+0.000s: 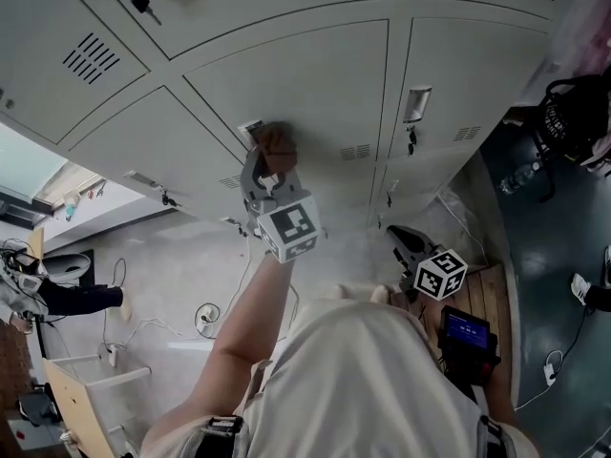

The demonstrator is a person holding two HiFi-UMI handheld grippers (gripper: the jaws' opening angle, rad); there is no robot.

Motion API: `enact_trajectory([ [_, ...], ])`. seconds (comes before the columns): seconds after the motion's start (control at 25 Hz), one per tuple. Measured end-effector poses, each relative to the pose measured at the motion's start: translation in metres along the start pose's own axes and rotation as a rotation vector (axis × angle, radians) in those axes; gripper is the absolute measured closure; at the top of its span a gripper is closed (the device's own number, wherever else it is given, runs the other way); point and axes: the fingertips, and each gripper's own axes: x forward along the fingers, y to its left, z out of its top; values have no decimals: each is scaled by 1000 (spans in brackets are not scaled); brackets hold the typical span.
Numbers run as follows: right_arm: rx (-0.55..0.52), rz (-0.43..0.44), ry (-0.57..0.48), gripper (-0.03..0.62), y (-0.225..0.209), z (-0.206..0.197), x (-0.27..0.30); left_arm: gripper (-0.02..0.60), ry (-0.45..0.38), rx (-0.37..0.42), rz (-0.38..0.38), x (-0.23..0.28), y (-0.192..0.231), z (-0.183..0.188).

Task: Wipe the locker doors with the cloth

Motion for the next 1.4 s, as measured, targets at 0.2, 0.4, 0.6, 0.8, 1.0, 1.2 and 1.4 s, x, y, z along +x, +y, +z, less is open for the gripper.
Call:
enact_trajectory([
  [0.2, 10, -23, -15, 574, -6, -1, -10, 503, -77, 46, -152, 13, -73, 44],
  [0.4, 24, -56, -41, 574, -14, 1, -26, 503, -88, 79, -350, 24, -157, 69],
  [0.6, 52, -90, -65, 574, -24, 1, -40, 504, -114, -36, -428, 28, -167, 106],
  [0.8, 54, -85, -67, 574, -25, 4, -38, 503, -105, -183, -373, 26, -119, 105],
  [1.0, 30, -54, -57, 574, -22, 12, -25, 503, -46, -227, -245, 15, -48, 60],
  [1.2, 15, -17, -36, 574, -12, 13, -7, 503, 25, -222, -107, 0, 28, 19],
  [1.4, 10, 12, -20, 574, -4, 10, 6, 503, 34, -227, 60, -13, 91, 11],
])
